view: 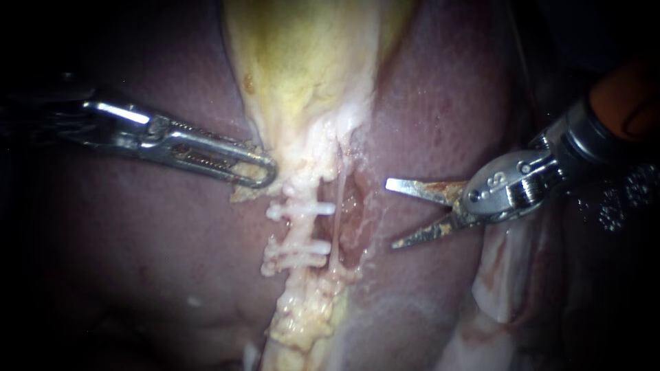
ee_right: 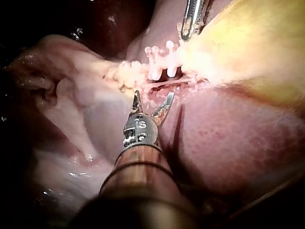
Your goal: Go to the cutting position left tube
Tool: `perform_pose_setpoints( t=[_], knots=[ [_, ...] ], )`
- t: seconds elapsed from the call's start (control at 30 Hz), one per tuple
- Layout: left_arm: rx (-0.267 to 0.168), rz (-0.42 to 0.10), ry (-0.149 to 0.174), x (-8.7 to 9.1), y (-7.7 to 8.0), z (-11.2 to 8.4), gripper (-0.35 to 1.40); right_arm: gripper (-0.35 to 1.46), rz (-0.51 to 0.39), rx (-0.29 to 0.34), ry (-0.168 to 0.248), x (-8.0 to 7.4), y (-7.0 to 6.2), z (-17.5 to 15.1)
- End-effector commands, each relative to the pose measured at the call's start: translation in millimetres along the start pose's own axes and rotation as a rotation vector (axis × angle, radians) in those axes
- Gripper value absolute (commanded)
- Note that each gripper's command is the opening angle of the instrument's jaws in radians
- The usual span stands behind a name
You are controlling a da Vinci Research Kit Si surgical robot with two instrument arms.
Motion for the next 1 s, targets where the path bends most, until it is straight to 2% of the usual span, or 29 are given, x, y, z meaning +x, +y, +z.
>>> perform_pose_setpoints(
  t=[0.03,0.3,0.47,0.67,0.83,1.0],
  knots=[
    [0.0,0.0,0.0,0.0,0.0,0.0,-0.35,1.41,0.001,-0.001,0.0,0.0,0.0,0.0],
    [-0.001,-0.008,0.0,0.1,0.6,-0.7,-0.35,1.41,0.001,-0.001,0.0,0.0,0.0,0.0],
    [-0.01,-0.022,0.023,1.6,2.3,-3.3,-0.35,1.41,0.001,-0.001,0.0,0.1,0.0,0.1],
    [-0.025,-0.066,0.054,3.0,4.8,-6.4,-0.35,1.41,0.001,0.002,0.001,0.1,0.0,0.1],
    [-0.039,-0.093,0.075,3.6,6.1,-8.2,-0.35,1.41,0.001,0.004,0.003,0.1,0.0,0.1],
    [-0.037,-0.112,0.077,3.7,7.2,-9.5,-0.35,1.41,0.002,0.006,0.004,0.3,0.0,0.3]
  ],
)
